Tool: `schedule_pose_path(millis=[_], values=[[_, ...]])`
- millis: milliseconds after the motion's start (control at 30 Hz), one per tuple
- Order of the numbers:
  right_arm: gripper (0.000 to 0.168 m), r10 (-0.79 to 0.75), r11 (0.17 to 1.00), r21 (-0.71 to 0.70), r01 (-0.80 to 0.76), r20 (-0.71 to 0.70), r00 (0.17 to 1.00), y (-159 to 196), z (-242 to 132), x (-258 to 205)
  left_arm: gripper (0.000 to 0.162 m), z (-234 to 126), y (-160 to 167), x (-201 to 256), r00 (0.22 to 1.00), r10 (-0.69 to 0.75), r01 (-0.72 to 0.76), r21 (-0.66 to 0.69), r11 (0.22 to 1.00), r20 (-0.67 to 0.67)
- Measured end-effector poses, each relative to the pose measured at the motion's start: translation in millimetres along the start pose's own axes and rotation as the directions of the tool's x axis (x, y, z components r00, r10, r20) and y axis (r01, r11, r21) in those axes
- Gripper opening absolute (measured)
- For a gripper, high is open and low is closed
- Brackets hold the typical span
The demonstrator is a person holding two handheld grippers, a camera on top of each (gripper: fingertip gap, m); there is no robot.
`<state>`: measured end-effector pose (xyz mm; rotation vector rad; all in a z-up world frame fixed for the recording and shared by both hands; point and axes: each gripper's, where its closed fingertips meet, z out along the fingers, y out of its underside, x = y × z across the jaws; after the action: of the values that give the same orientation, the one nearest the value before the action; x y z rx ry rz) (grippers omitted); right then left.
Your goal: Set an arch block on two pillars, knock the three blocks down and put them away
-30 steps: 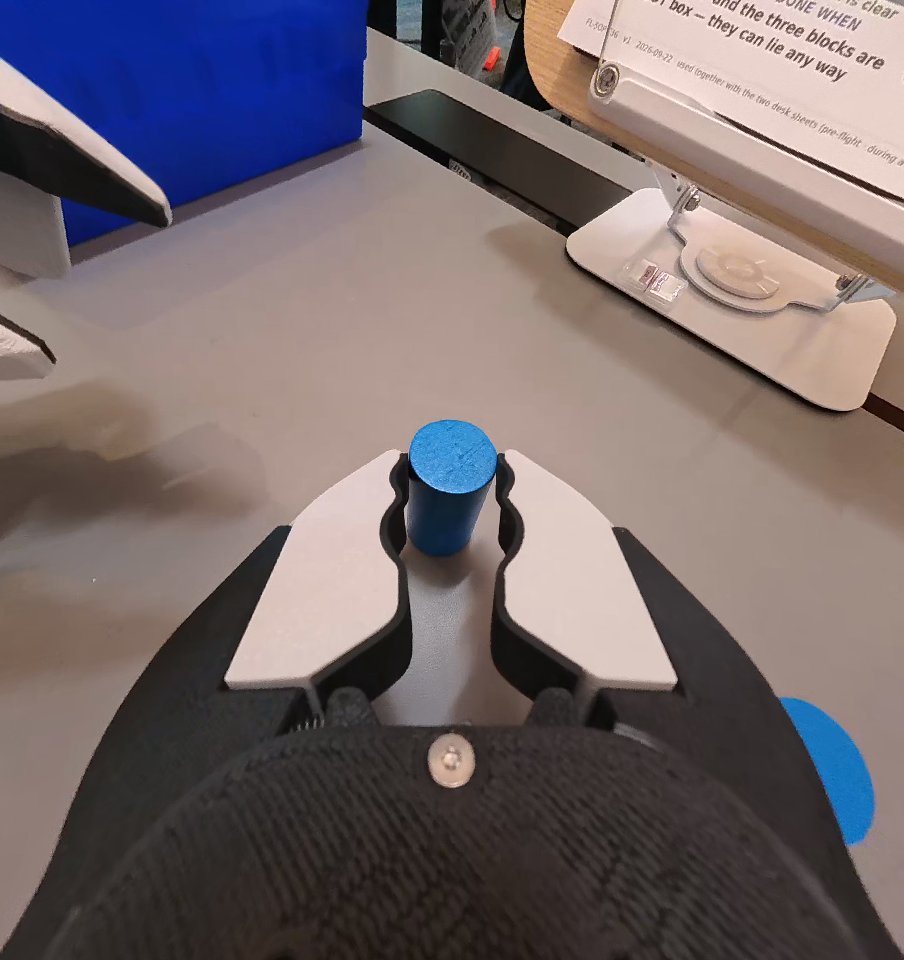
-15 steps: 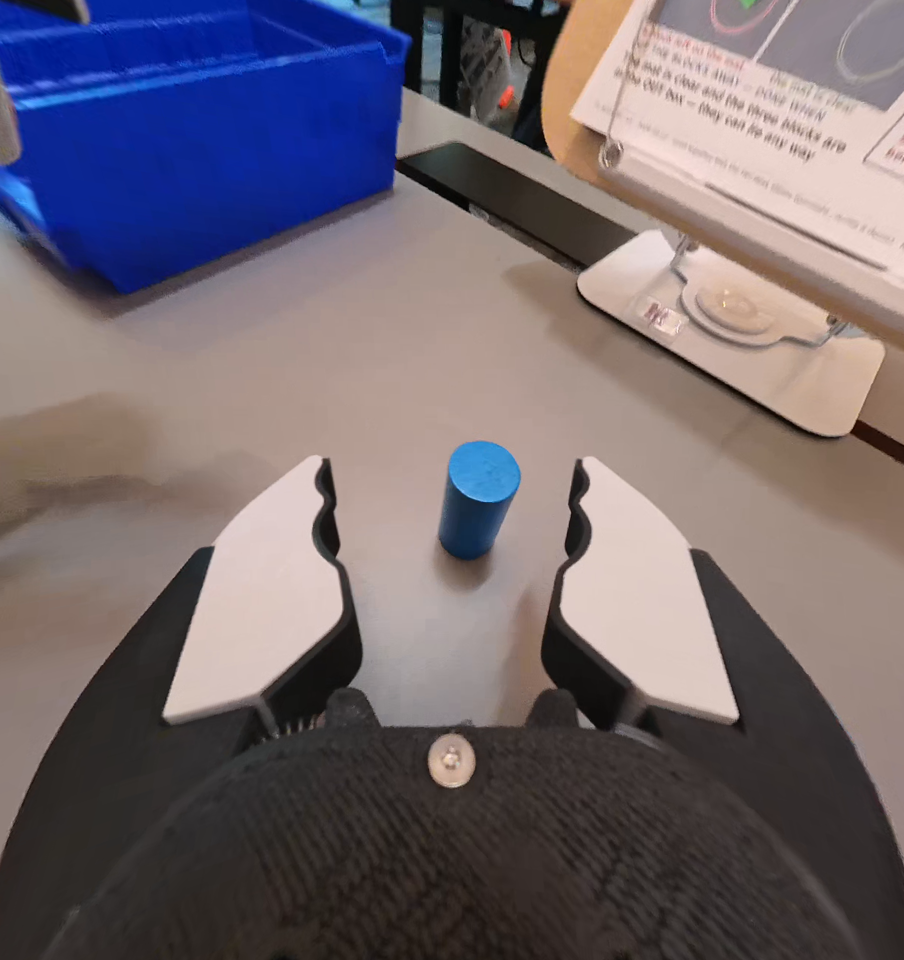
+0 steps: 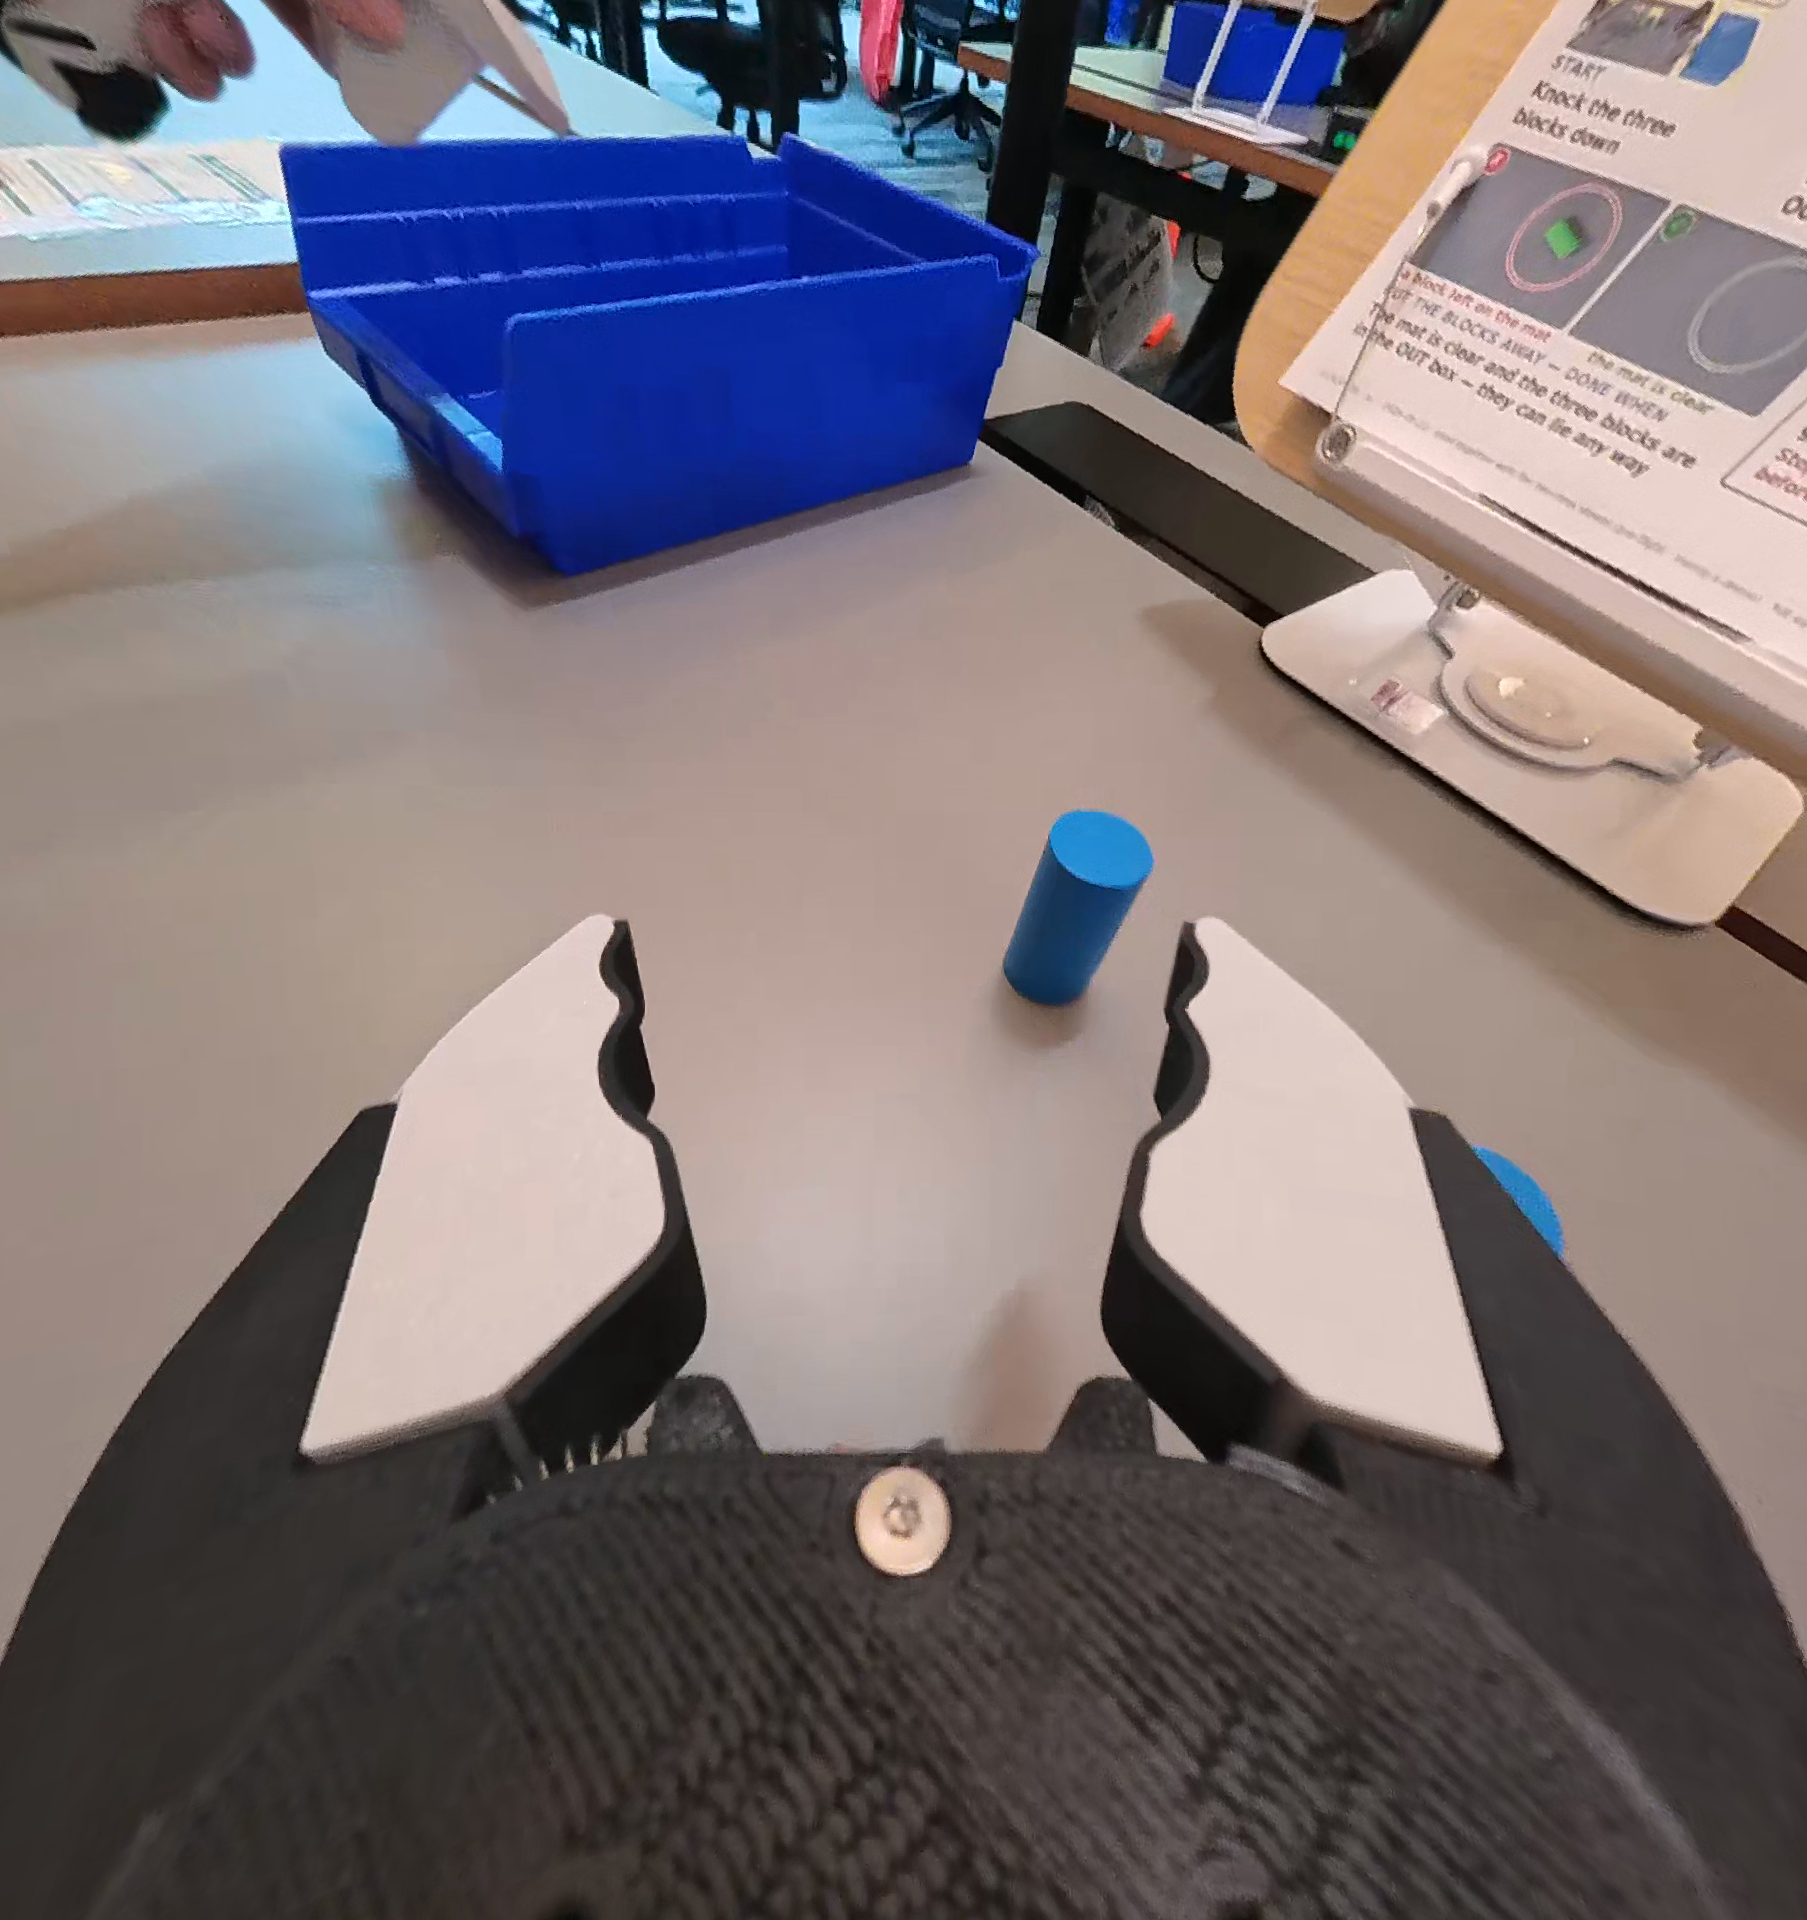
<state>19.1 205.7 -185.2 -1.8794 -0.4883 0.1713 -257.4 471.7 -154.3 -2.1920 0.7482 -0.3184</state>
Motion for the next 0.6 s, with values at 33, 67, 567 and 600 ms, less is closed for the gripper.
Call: schedule_pose_path(millis=[33, 67, 567, 600], values=[[0.098, 0.006, 1.0, -0.004, -0.006, -0.007, 1.0, 3, -4, 1, 0.047, 9, 6, -9, 1.0, -0.025, 0.025, -0.06, 0.998, 0.001], [0.099, 0.013, 1.0, -0.003, -0.013, -0.016, 1.0, 5, -9, 3, 0.047, 18, 12, -17, 0.999, -0.051, 0.051, -0.111, 0.993, 0.004], [0.098, 0.103, 0.995, -0.002, -0.104, -0.124, 0.987, 32, -56, 32, 0.038, 87, 56, -48, 0.981, -0.18, 0.192, -0.439, 0.878, 0.068], [0.098, 0.105, 0.994, -0.002, -0.106, -0.124, 0.987, 32, -56, 32, 0.037, 88, 56, -46, 0.98, -0.188, 0.196, -0.441, 0.876, 0.061]])
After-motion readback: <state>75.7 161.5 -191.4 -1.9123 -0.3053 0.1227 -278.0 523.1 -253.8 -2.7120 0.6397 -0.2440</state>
